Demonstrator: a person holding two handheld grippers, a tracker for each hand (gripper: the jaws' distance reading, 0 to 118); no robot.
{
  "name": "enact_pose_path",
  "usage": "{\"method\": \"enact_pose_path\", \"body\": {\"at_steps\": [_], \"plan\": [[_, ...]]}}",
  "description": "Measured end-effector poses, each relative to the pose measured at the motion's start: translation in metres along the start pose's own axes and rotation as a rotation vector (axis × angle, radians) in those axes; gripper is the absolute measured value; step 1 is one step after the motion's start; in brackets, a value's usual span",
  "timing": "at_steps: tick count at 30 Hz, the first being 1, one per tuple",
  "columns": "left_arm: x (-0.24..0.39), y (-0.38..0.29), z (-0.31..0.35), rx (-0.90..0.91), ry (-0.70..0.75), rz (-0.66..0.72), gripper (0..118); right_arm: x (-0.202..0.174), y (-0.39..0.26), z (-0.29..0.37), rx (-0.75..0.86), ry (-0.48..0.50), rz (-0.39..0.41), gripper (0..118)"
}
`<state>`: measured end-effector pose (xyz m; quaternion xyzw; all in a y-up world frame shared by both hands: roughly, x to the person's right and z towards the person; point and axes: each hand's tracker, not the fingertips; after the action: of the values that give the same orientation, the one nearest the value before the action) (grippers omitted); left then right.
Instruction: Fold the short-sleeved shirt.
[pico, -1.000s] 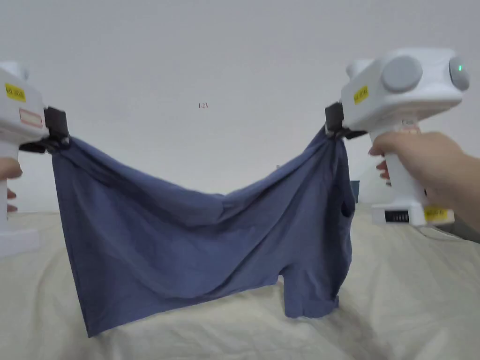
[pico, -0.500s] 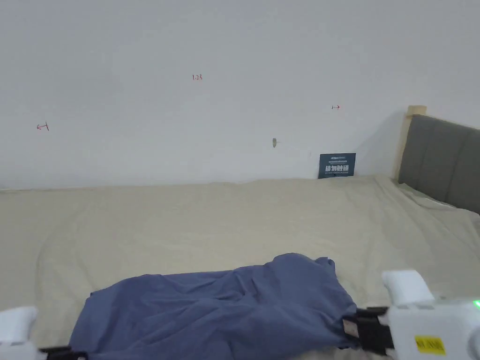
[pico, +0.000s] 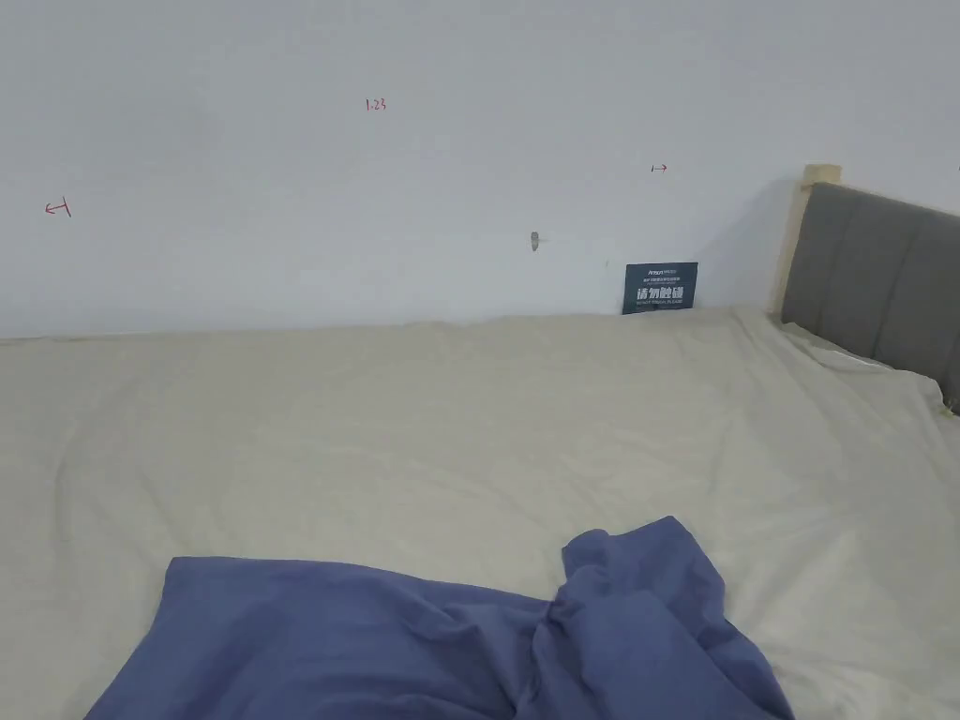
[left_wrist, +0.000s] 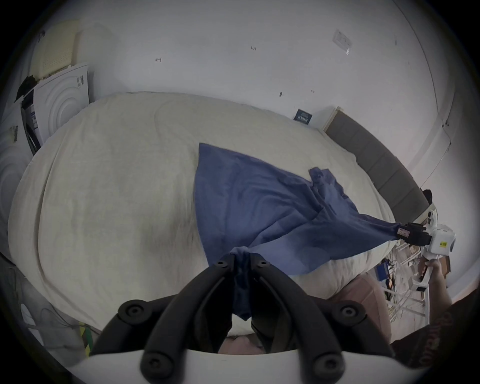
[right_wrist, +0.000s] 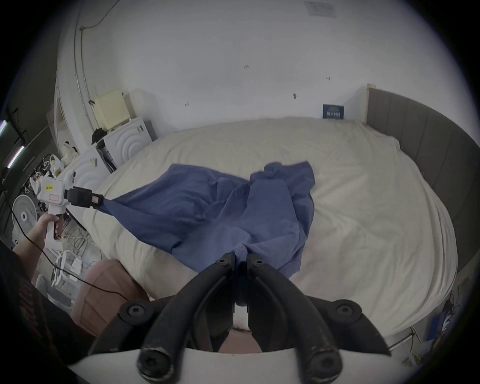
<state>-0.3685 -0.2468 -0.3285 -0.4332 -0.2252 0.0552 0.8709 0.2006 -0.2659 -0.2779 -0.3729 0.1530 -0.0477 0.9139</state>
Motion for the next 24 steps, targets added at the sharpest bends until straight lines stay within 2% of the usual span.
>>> {"method": "enact_pose_path", "body": {"at_steps": [5, 8, 10, 11, 12, 13, 14, 17, 20, 24], "plan": [[-0.018, -0.014, -0.058, -0.15, 0.069, -0.02, 10, 0.019, -0.013, -0.061, -0.161, -0.009, -0.103, 7], [-0.034, -0.021, -0.09, -0.233, 0.079, 0.062, 12, 0.03, -0.021, -0.093, -0.223, -0.107, -0.153, 8], [-0.041, -0.028, -0.094, -0.233, 0.053, 0.095, 18, 0.035, -0.024, -0.099, -0.231, -0.112, -0.197, 11], [-0.041, -0.03, -0.093, -0.222, 0.055, 0.104, 45, 0.036, -0.024, -0.099, -0.233, -0.11, -0.218, 25], [-0.04, -0.032, -0.093, -0.22, 0.061, 0.103, 75, 0.035, -0.025, -0.096, -0.246, -0.104, -0.225, 46], [-0.04, -0.035, -0.09, -0.224, 0.065, 0.11, 99, 0.034, -0.025, -0.095, -0.255, -0.108, -0.224, 69], [-0.041, -0.037, -0.088, -0.231, 0.055, 0.126, 116, 0.032, -0.026, -0.094, -0.252, -0.113, -0.222, 89], [-0.046, -0.042, -0.082, -0.23, 0.051, 0.183, 117, 0.029, -0.025, -0.086, -0.244, -0.121, -0.223, 91], [-0.048, -0.04, -0.071, -0.17, 0.028, 0.236, 117, 0.028, -0.018, -0.074, -0.2, -0.14, -0.269, 91], [-0.036, -0.025, -0.042, -0.04, 0.006, 0.24, 117, 0.019, 0.003, -0.04, 0.016, -0.129, -0.332, 91]]}}
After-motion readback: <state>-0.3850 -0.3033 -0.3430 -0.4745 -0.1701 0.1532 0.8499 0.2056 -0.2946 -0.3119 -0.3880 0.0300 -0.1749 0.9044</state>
